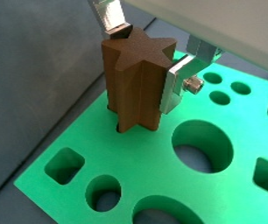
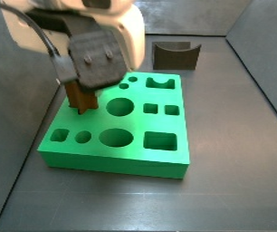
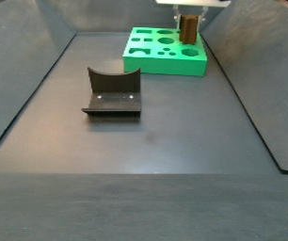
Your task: Insert the star object.
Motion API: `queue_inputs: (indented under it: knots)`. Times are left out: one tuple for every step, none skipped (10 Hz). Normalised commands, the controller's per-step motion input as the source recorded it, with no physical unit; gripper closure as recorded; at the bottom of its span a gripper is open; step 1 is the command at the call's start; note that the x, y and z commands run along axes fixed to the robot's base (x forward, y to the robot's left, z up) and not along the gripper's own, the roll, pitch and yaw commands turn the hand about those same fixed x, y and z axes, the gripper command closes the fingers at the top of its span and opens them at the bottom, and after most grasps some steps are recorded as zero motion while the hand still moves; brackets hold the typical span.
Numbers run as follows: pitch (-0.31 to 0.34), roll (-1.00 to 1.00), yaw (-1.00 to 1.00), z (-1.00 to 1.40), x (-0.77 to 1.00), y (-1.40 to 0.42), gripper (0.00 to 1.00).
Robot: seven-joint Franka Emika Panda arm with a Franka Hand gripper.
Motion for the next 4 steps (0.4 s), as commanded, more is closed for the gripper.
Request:
queue_inputs:
  knots:
    - [-0.173,0.07,0.00,-0.77,0.00,0.00,1.00]
    - [-0.221,0.00,0.00,-0.53,-0.07,0.00,1.00]
    - [-0.136,-0.06,0.00,-0.27,0.00,0.00,1.00]
    - [0.000,0.00,0.00,0.00,0.00,0.00,1.00]
